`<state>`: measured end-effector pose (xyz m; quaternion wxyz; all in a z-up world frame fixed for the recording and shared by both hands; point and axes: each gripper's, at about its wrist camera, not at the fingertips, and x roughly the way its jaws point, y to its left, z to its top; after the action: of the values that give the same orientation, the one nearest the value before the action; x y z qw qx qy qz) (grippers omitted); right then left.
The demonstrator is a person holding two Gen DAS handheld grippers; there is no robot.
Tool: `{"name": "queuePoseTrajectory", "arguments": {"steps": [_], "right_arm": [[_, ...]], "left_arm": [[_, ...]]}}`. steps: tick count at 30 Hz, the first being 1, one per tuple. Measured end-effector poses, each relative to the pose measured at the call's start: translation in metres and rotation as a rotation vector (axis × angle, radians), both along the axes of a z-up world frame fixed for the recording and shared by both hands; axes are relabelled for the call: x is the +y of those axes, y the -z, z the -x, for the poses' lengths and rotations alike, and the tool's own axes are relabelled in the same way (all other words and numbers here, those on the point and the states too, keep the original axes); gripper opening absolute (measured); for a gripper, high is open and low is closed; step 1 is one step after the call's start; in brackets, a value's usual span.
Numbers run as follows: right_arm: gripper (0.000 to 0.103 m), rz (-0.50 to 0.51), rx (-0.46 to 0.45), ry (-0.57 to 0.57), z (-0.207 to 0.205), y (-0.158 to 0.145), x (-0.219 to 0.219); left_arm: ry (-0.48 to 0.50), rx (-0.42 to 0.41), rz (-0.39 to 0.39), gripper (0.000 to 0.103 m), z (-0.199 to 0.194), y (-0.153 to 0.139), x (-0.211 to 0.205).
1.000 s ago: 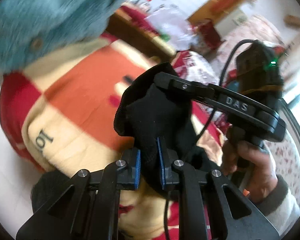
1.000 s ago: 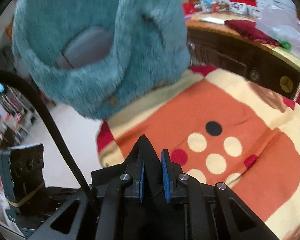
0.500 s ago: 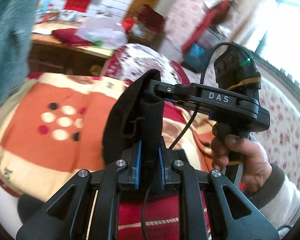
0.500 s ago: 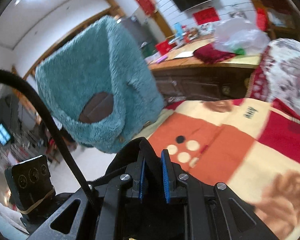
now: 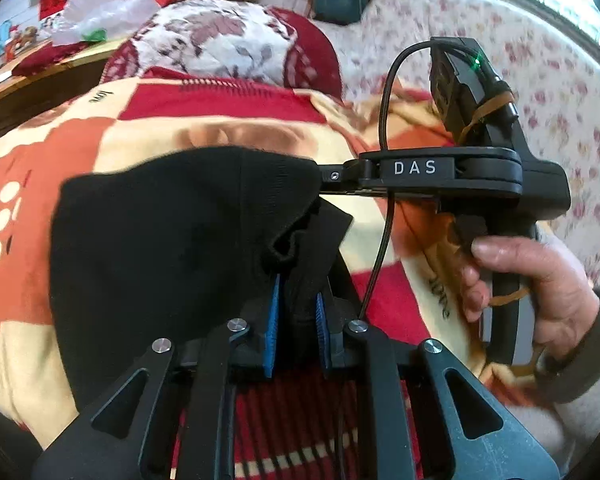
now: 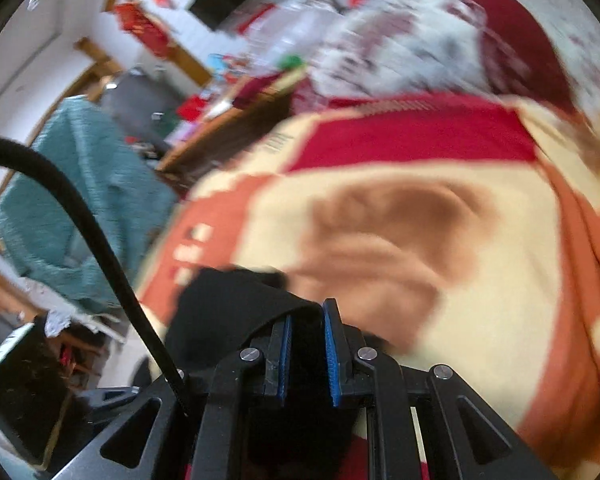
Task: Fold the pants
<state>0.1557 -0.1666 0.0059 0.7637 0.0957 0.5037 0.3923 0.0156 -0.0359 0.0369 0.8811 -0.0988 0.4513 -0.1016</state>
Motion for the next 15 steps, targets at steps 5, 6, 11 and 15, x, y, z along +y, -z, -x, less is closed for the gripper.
{"name": "queuePoseTrajectory", "arguments": {"steps": [5, 6, 11, 15], "right_arm": [[0.018, -0.012, 0.018, 0.070, 0.004, -0.003, -0.026], [0.020, -0.033, 0.017, 0.083, 0.006, -0.008, -0.033], [0.057, -0.125, 0.039, 0.098, 0.026, -0.031, -0.042], [0.057, -0.138, 0.004, 0.050, 0.051, -0.048, -0.031]], "left_arm": [[0.076, 0.028, 0.085, 0.047, 0.013, -0.018, 0.000], [0.077, 0.022, 0.083, 0.047, 0.017, -0.023, 0.003], [0.007, -0.010, 0.082, 0.047, 0.037, -0.049, 0.037], [-0.083, -0.030, 0.021, 0.047, 0.047, -0.056, 0.069]]}}
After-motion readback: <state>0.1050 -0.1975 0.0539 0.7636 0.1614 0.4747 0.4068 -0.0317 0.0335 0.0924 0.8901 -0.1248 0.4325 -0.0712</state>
